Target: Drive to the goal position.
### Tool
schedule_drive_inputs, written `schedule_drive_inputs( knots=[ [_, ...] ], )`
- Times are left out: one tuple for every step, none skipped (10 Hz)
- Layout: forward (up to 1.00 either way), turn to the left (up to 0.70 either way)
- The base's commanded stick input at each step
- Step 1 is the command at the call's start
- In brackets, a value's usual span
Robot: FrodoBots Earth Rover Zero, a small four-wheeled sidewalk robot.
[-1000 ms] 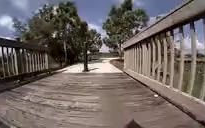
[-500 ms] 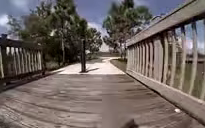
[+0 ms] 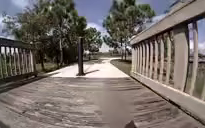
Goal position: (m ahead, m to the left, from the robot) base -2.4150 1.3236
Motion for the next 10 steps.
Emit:
schedule_drive_inputs(
  knots=[
    [0.85,0.0],
    [0.85,0.0],
    [0.85,0.0],
    [0.85,0.0],
    [0.85,0.0],
    [0.85,0.0],
    [0.85,0.0],
    [0.85,0.0],
    [0.85,0.0],
    [0.85,0.0]
  ],
)
